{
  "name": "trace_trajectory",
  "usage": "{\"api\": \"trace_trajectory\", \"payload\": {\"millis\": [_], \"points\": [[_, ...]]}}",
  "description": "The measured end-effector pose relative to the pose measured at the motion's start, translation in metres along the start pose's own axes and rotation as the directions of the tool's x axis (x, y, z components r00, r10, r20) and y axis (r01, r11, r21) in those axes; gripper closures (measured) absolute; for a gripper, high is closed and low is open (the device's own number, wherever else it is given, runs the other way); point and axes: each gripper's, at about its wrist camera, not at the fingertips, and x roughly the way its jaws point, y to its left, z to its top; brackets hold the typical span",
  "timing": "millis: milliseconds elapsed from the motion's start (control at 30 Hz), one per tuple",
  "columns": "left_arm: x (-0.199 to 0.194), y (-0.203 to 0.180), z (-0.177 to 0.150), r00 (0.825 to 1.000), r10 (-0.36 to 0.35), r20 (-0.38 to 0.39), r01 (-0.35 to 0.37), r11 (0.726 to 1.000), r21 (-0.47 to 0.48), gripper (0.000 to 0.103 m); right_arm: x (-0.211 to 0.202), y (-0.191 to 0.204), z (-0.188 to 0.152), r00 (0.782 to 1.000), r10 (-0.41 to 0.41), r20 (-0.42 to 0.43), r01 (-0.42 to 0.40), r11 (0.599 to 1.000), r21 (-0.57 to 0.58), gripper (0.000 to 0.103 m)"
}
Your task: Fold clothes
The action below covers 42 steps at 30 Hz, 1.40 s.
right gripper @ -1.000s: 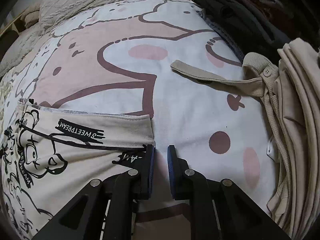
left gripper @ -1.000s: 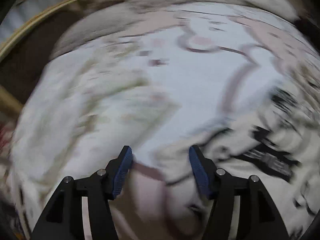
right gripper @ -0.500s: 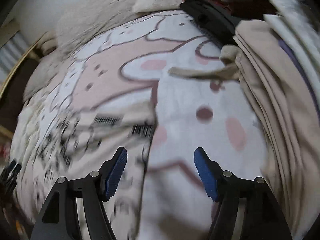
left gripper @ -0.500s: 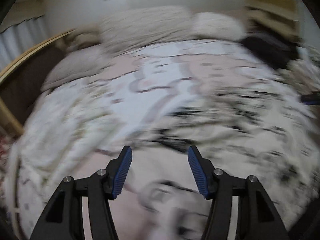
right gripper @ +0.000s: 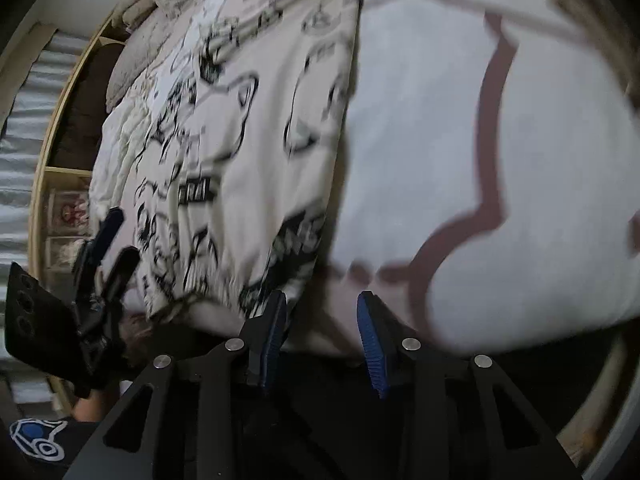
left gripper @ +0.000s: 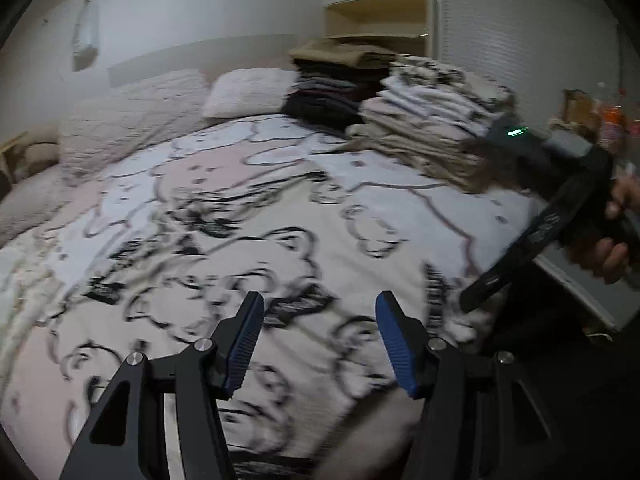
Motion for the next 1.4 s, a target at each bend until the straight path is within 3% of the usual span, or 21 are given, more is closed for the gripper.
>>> {"api": "trace_trajectory", "payload": {"millis": [133,367,533,600,633,667,767,800,867,900,933,967,1033,1067,1100,1133,1267,1400], "points": [[-0.001,-0.025,-0.001,0.998,-0.059,0.002,0.059,0.997,0.050,0.045,0.004,0.003,0.002,0.996,0.089,0.012,-0.089,0.995,0.044,0.099],[0.011,-0.056,0.006,0.998,-0.067,-0.005,0.067,0.991,0.120,0.045,-0.025,0.034,0.018,0.969,0.235,0.076,-0.237,0.971,0.016,0.101],[0.029,-0.065,0.013,0.999,-0.036,-0.036,0.039,0.994,0.102,0.045,-0.031,0.048,0.024,0.963,0.256,0.085,-0.255,0.967,-0.014,0.101],[0.038,-0.064,0.015,0.998,-0.024,-0.056,0.029,0.996,0.080,0.062,-0.027,0.051,0.027,0.964,0.255,0.079,-0.255,0.967,-0.014,0.101],[0.042,-0.063,0.016,0.997,-0.030,-0.072,0.035,0.997,0.065,0.084,-0.026,0.052,0.028,0.964,0.253,0.077,-0.253,0.967,-0.016,0.101],[0.046,-0.061,0.016,0.995,-0.037,-0.088,0.041,0.998,0.049,0.093,-0.025,0.052,0.027,0.966,0.248,0.077,-0.247,0.969,-0.020,0.101],[0.048,-0.052,0.017,0.992,-0.071,-0.103,0.070,0.997,-0.018,0.093,-0.034,0.057,0.026,0.979,0.171,0.115,-0.161,0.982,-0.096,0.101],[0.048,-0.049,0.017,0.991,-0.085,-0.107,0.081,0.996,-0.045,0.093,-0.039,0.059,0.028,0.979,0.141,0.149,-0.123,0.985,-0.122,0.100],[0.044,-0.039,0.020,0.987,-0.124,-0.102,0.112,0.987,-0.115,0.094,-0.052,0.061,0.037,0.970,0.090,0.224,-0.055,0.986,-0.159,0.080],[0.041,-0.035,0.021,0.985,-0.141,-0.094,0.127,0.982,-0.143,0.094,-0.057,0.058,0.044,0.964,0.077,0.253,-0.038,0.987,-0.156,0.042],[0.038,-0.031,0.023,0.984,-0.158,-0.083,0.142,0.975,-0.169,0.094,-0.063,0.053,0.053,0.955,0.060,0.289,-0.017,0.989,-0.149,0.028],[0.034,-0.027,0.024,0.982,-0.174,-0.070,0.157,0.968,-0.195,0.094,-0.069,0.045,0.068,0.941,0.034,0.336,0.011,0.991,-0.132,0.028],[0.028,-0.020,0.028,0.978,-0.204,-0.050,0.186,0.953,-0.240,0.094,-0.070,0.029,0.097,0.933,-0.006,0.361,0.040,0.995,-0.088,0.030],[0.024,-0.017,0.030,0.975,-0.220,-0.038,0.203,0.943,-0.265,0.094,-0.068,0.017,0.116,0.931,-0.023,0.364,0.041,0.998,-0.042,0.034],[0.022,-0.014,0.031,0.972,-0.232,-0.026,0.215,0.935,-0.283,0.094,-0.063,0.006,0.135,0.933,-0.024,0.359,0.026,1.000,-0.001,0.048],[0.019,-0.011,0.033,0.970,-0.243,-0.013,0.227,0.926,-0.301,0.094,-0.058,-0.006,0.155,0.936,-0.027,0.352,0.012,0.999,0.045,0.052],[0.005,0.002,0.039,0.961,-0.274,0.044,0.271,0.895,-0.355,0.094,-0.028,-0.035,0.212,0.950,-0.046,0.309,-0.013,0.983,0.186,0.052],[0.001,0.013,0.043,0.953,-0.298,0.059,0.296,0.867,-0.402,0.094,-0.007,-0.045,0.236,0.964,0.014,0.267,-0.083,0.965,0.247,0.052]]}}
